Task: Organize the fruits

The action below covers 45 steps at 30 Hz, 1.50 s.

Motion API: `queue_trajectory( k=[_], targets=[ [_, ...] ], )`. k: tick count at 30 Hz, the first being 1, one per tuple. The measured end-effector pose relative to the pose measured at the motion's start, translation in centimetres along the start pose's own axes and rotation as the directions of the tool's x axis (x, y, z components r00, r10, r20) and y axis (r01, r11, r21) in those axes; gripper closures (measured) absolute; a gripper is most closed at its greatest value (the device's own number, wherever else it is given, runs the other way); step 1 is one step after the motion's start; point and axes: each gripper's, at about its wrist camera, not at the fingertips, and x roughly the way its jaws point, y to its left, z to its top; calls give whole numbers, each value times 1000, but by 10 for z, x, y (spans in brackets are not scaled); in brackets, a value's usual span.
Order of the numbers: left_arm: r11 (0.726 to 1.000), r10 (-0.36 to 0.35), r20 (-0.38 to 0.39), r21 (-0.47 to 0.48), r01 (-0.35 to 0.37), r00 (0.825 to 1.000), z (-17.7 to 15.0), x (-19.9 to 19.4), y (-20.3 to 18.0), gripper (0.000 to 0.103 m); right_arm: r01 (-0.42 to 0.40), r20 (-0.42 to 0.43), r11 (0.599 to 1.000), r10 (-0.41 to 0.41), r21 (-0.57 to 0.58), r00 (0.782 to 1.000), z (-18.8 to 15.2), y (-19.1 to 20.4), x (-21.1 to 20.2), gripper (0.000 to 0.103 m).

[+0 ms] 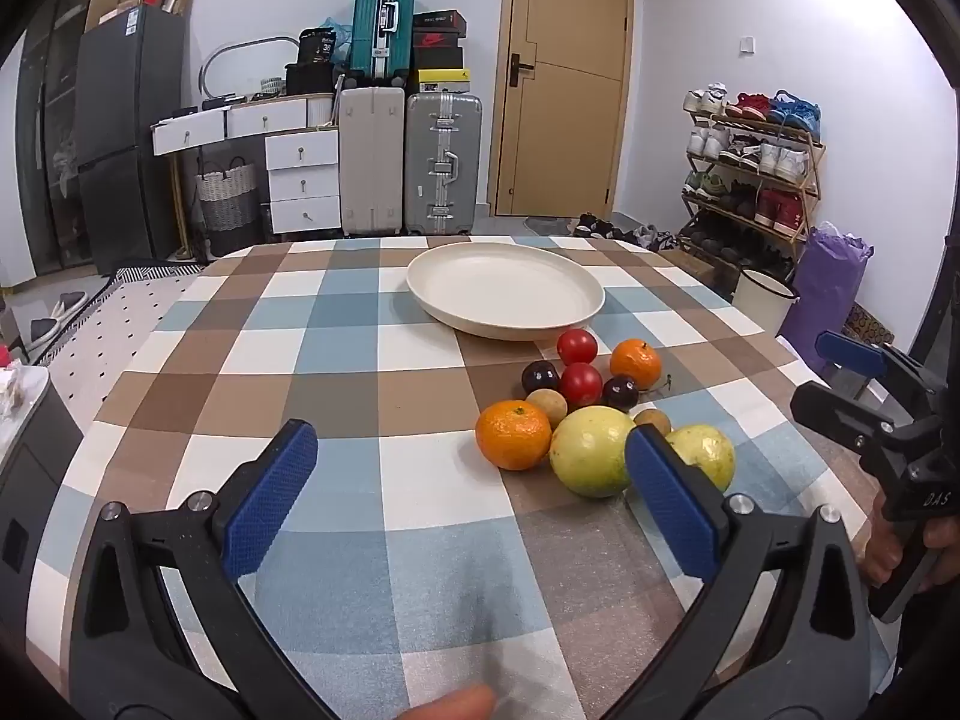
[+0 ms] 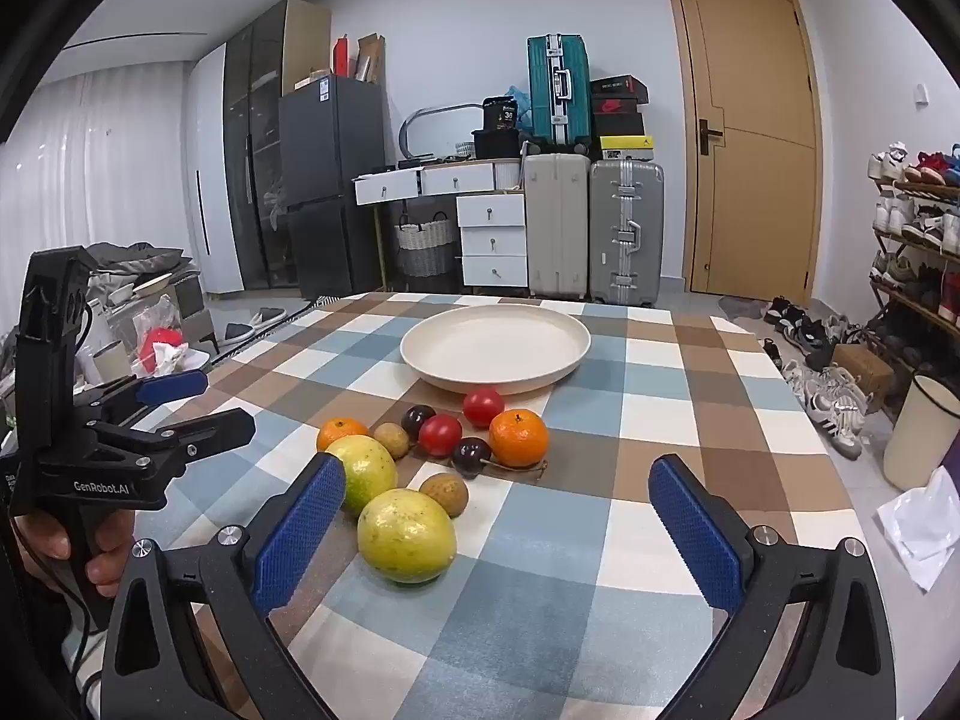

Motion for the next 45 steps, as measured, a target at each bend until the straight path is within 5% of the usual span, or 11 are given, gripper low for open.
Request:
queue_trajectory(
  k=[45],
  targets=[
    [1000,1,-8,-8,-1,1000,0,0,-1,0,3,-5,1000,-3,-4,1000,0,0,0,0]
  ],
)
